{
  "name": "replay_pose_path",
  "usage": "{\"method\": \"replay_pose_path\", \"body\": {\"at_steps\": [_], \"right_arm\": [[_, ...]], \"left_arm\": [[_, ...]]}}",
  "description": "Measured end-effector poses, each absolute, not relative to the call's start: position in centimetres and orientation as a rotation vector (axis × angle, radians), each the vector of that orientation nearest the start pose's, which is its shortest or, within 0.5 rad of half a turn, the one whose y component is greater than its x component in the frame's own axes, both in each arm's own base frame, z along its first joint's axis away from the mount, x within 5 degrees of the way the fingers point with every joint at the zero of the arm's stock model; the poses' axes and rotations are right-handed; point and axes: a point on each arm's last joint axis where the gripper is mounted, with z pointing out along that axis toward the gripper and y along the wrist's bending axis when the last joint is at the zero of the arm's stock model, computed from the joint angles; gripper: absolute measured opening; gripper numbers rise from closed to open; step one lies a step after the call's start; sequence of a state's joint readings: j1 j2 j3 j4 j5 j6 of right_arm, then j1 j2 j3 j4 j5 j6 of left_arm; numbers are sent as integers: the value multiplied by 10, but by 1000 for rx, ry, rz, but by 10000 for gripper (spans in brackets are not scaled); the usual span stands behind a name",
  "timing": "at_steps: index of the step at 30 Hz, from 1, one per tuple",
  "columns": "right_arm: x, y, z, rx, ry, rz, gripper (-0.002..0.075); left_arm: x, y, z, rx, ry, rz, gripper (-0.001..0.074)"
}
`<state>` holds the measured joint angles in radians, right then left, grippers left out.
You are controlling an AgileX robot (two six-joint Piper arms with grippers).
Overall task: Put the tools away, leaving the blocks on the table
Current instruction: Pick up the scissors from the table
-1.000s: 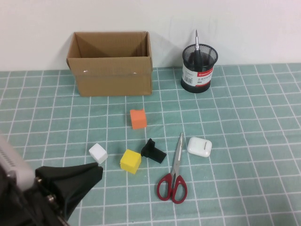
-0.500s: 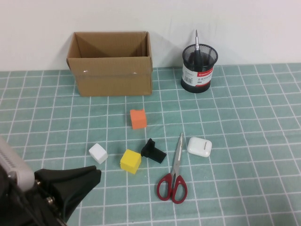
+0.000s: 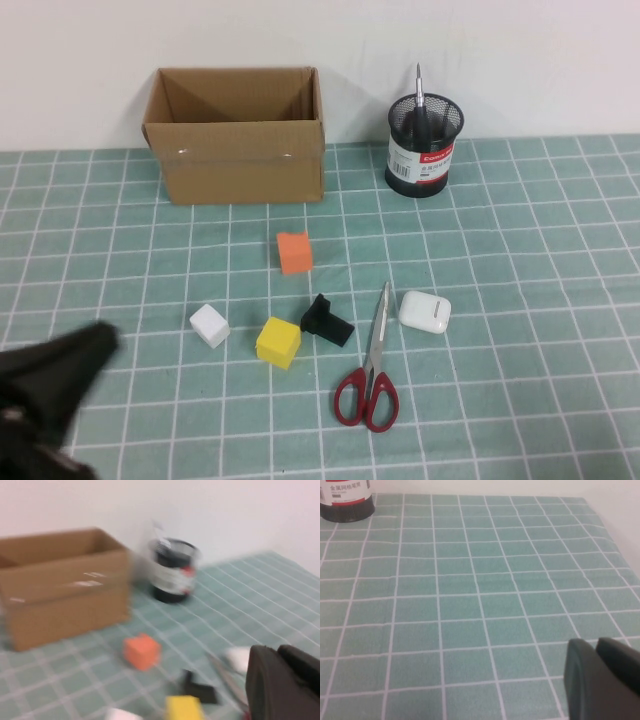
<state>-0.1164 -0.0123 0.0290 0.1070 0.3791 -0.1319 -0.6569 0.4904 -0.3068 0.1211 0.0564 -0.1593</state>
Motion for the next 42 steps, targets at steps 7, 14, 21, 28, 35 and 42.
{"method": "replay_pose_path", "body": {"at_steps": [7, 14, 21, 28, 35, 42], "right_arm": [[52, -3, 170, 52, 1877, -65, -7], [52, -3, 170, 52, 1877, -65, -7], [52, -3, 170, 52, 1877, -65, -7], [52, -3, 170, 52, 1877, -65, -7], [52, -3, 170, 52, 1877, -65, -7], [52, -3, 170, 52, 1877, -65, -7]], "left_arm": [[72, -28, 263, 321, 1521, -264, -3], [58, -7, 234, 107, 1420, -61, -3], [56, 0, 211, 10, 1439, 22, -3], [57, 1, 196, -10, 1595, 19, -3], [54, 2, 175, -17, 1835, 21, -3], [53, 2, 173, -18, 1853, 22, -3]]}}
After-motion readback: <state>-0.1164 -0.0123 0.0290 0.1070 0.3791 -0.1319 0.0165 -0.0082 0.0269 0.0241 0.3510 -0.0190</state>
